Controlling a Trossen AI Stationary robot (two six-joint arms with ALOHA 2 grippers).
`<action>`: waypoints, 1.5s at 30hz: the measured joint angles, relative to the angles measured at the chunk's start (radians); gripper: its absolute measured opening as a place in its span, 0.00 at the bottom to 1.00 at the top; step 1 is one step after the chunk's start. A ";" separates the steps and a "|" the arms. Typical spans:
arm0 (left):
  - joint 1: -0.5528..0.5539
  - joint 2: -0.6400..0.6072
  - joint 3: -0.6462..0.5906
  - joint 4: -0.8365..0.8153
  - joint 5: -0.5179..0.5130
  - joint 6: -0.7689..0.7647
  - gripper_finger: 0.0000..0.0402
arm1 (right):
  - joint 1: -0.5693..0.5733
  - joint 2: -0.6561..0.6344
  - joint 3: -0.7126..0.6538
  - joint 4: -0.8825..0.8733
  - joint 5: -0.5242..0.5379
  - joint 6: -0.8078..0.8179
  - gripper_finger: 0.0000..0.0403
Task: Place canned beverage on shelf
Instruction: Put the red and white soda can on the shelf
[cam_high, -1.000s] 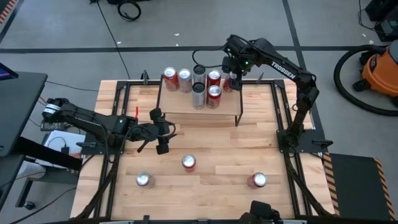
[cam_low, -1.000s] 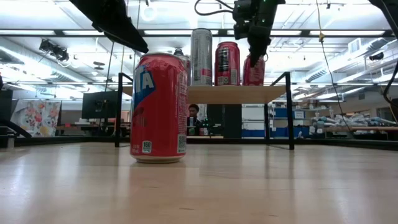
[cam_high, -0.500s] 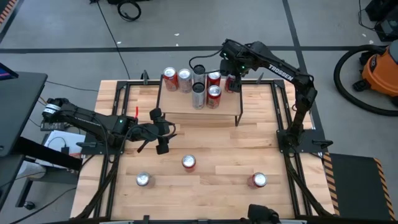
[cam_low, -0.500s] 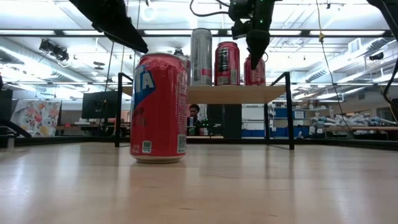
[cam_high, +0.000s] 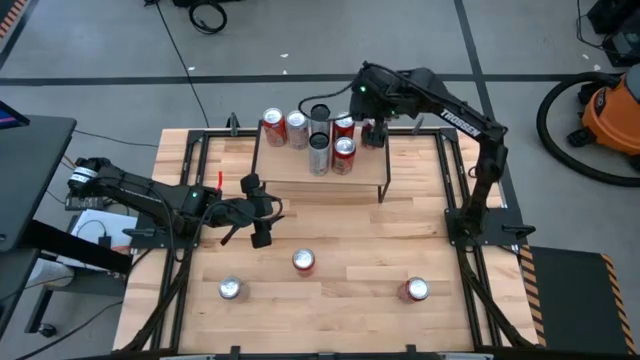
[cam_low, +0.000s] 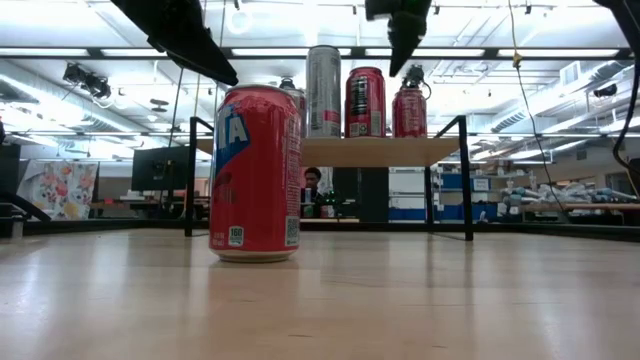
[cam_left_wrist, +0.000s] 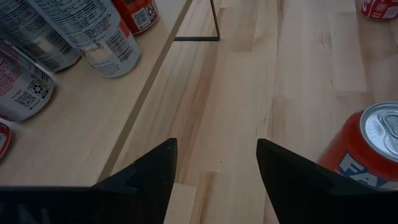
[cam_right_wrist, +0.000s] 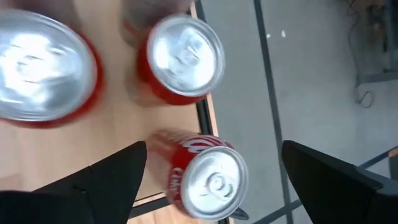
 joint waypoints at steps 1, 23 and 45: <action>0.000 0.000 0.000 0.000 0.000 0.000 0.57 | 0.019 0.000 0.006 -0.006 0.014 0.012 0.95; 0.000 0.000 0.000 0.000 0.000 -0.037 0.57 | 0.477 -0.002 -0.051 -0.127 -0.133 0.498 0.93; -0.001 0.000 0.000 -0.006 -0.007 -0.041 0.57 | 0.930 -0.002 -0.569 -0.011 -0.343 1.198 0.89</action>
